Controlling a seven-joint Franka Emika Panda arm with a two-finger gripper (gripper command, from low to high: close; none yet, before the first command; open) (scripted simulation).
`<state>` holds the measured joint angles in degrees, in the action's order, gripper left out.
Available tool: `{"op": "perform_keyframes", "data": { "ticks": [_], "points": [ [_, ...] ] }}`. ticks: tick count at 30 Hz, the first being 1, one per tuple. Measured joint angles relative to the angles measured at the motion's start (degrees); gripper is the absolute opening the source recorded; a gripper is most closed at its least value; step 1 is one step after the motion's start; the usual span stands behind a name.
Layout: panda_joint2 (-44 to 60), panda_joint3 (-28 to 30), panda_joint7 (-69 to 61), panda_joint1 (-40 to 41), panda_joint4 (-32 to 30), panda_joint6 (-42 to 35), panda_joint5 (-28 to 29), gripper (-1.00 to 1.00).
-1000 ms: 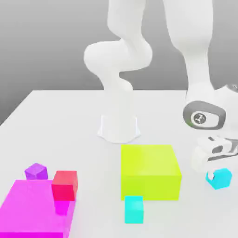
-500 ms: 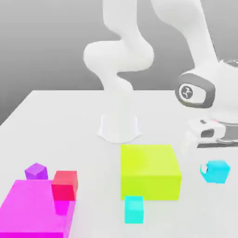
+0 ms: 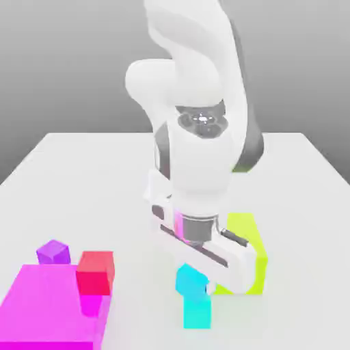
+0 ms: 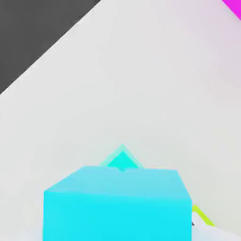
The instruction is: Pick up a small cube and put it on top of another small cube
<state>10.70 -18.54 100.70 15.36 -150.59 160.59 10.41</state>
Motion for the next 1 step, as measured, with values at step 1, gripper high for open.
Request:
{"op": "perform_keyframes", "data": {
  "ticks": [1],
  "points": [
    [0.0,0.0,0.0,0.0,0.0,0.0,0.0,1.0]
  ]
}}
